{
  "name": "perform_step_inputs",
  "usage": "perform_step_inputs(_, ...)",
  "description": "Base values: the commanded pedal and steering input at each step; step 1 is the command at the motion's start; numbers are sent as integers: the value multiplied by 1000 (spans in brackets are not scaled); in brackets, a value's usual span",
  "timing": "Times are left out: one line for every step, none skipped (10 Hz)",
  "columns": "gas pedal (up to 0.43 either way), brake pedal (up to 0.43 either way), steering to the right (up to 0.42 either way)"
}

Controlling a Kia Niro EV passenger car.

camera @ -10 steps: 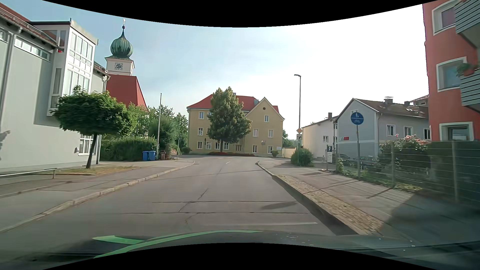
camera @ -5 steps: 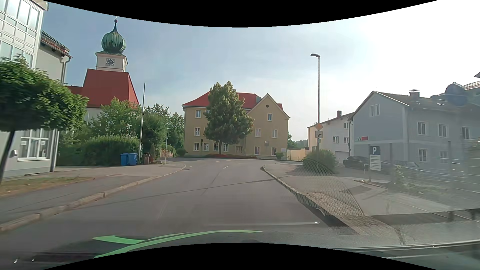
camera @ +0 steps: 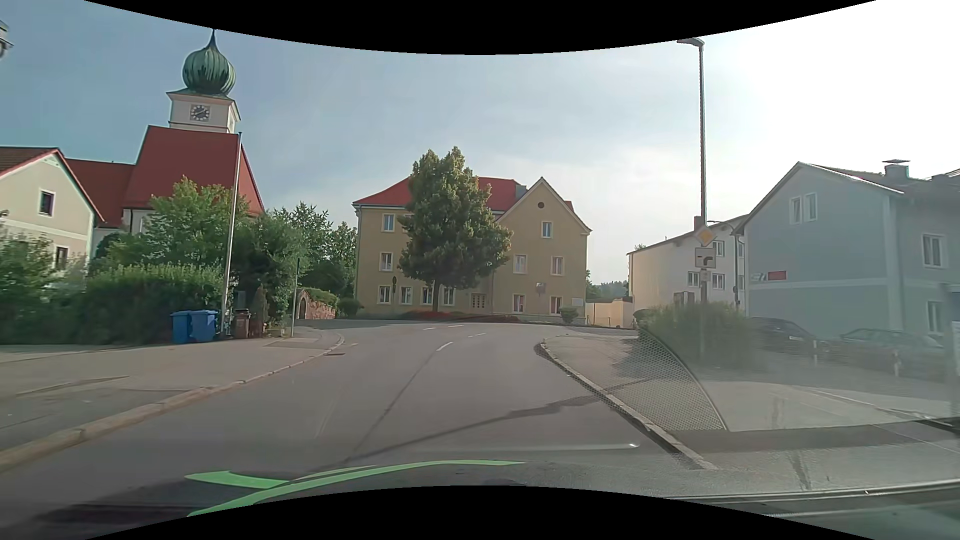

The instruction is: Follow the waypoints while adhering to traffic rules and regulations

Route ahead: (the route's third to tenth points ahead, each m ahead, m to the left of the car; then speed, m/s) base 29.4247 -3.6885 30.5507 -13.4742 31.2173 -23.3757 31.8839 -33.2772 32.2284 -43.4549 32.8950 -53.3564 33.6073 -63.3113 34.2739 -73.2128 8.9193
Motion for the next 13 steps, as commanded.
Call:
perform_step_inputs(0, 122, 2)
perform_step_inputs(0, 128, 2)
perform_step_inputs(0, 128, 1)
perform_step_inputs(0, 128, 1)
perform_step_inputs(0, 134, 2)
perform_step_inputs(0, 134, 2)
perform_step_inputs(0, 128, 4)
perform_step_inputs(0, 128, 6)
perform_step_inputs(0, 128, 11)
perform_step_inputs(0, 110, 17)
perform_step_inputs(0, 0, 24)
perform_step_inputs(0, 0, 33)
perform_step_inputs(0, 0, 42)
